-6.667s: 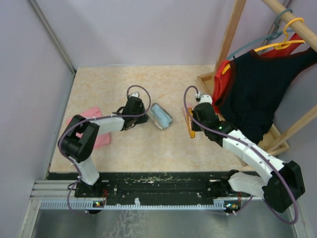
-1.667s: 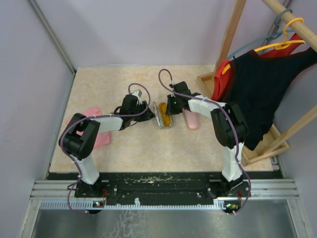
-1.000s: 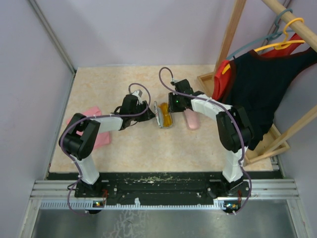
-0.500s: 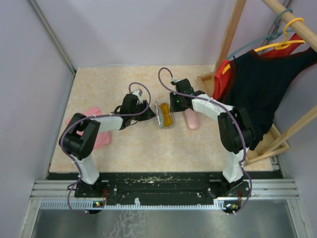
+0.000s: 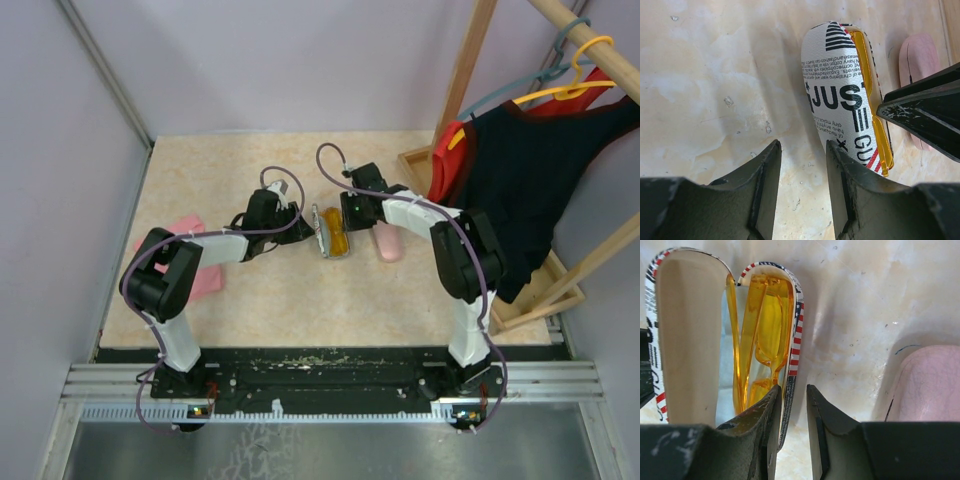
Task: Organize the sunglasses
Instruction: Place the sunglasses in the sunglasses case.
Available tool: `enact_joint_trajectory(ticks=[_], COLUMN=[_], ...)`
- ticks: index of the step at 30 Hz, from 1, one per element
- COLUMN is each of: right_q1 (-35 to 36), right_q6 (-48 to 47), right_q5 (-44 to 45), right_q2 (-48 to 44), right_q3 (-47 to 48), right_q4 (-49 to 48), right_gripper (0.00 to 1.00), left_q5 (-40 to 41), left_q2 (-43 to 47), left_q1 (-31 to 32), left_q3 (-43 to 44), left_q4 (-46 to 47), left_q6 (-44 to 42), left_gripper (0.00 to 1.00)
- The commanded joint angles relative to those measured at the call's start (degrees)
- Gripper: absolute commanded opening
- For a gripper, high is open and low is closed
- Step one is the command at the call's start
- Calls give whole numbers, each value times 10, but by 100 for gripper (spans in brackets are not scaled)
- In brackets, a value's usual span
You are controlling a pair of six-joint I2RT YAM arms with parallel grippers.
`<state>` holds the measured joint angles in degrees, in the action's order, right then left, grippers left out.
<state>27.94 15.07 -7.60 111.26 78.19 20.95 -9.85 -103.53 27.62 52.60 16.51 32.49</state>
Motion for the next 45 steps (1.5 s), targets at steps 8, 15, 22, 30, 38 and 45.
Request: enact_joint_trajectory(ticks=[8, 15, 22, 30, 38, 45], right_q1=[0, 10, 18, 27, 32, 37], right_q6=[-10, -18, -21, -24, -27, -26], right_q5=[7, 31, 39, 37, 37, 37], right_q2=[21, 33, 43, 50, 57, 57], right_q3=[30, 37, 43, 50, 53, 55], right_q4=[-12, -4, 1, 4, 6, 9], right_gripper=[27, 27, 27, 32, 38, 35], left_q5=[-11, -12, -13, -15, -16, -20], left_q2=[-8, -7, -6, -7, -6, -6], left_q1=[2, 2, 2, 2, 3, 4], left_q3=[12, 11, 11, 12, 12, 14], left_q4=[4, 4, 5, 6, 6, 6], left_q6=[-7, -8, -8, -8, -9, -8], left_gripper=[47, 47, 47, 47, 47, 47])
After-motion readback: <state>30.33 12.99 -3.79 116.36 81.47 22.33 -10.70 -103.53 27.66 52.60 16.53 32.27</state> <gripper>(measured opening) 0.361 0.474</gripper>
